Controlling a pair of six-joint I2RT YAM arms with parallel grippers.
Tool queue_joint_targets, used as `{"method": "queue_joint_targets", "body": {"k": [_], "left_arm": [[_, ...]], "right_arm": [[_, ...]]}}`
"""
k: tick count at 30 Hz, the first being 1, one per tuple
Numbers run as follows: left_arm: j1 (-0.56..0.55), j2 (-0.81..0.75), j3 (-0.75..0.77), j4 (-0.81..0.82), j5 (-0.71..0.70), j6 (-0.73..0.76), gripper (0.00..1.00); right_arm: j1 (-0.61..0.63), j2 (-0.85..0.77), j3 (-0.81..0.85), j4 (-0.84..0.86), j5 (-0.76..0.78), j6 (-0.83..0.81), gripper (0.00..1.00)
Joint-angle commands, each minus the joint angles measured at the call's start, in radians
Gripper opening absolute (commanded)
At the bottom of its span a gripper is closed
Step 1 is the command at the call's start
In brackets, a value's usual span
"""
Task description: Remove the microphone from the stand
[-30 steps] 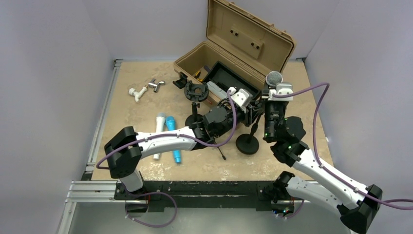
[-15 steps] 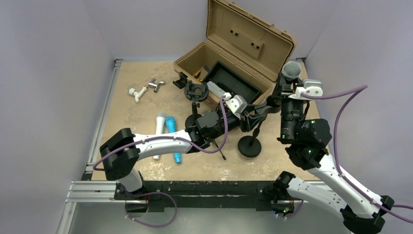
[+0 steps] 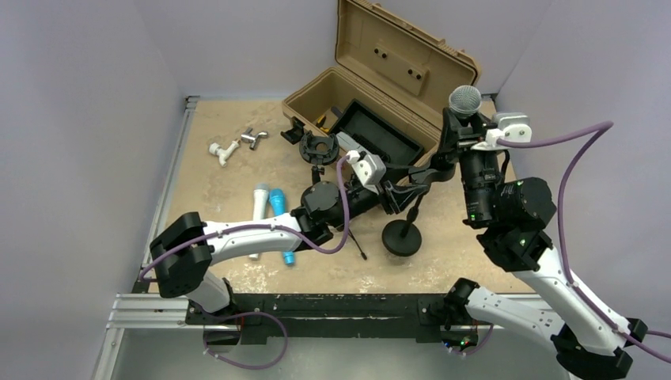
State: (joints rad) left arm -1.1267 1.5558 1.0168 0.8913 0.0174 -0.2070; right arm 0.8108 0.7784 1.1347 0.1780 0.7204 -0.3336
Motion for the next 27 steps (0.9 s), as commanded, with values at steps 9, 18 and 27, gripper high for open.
{"method": "queue_joint_targets", "body": {"k": [9, 18, 27], "left_arm": [[0.010, 0.069, 0.115, -0.271, -0.078, -0.122, 0.00], [0.010, 0.084, 0.080, -0.182, -0.081, -0.055, 0.00], [0.014, 0.112, 0.102, -0.246, -0.089, 0.022, 0.09]], "right_arm": [[-0.018, -0.075, -0.071, 0.158, -0.380, -0.163, 0.00], [-0.018, -0.104, -0.164, 0.167, -0.347, -0.169, 0.00], [-0.018, -0.150, -0.180, 0.160, -0.464, -0.162, 0.00]]}}
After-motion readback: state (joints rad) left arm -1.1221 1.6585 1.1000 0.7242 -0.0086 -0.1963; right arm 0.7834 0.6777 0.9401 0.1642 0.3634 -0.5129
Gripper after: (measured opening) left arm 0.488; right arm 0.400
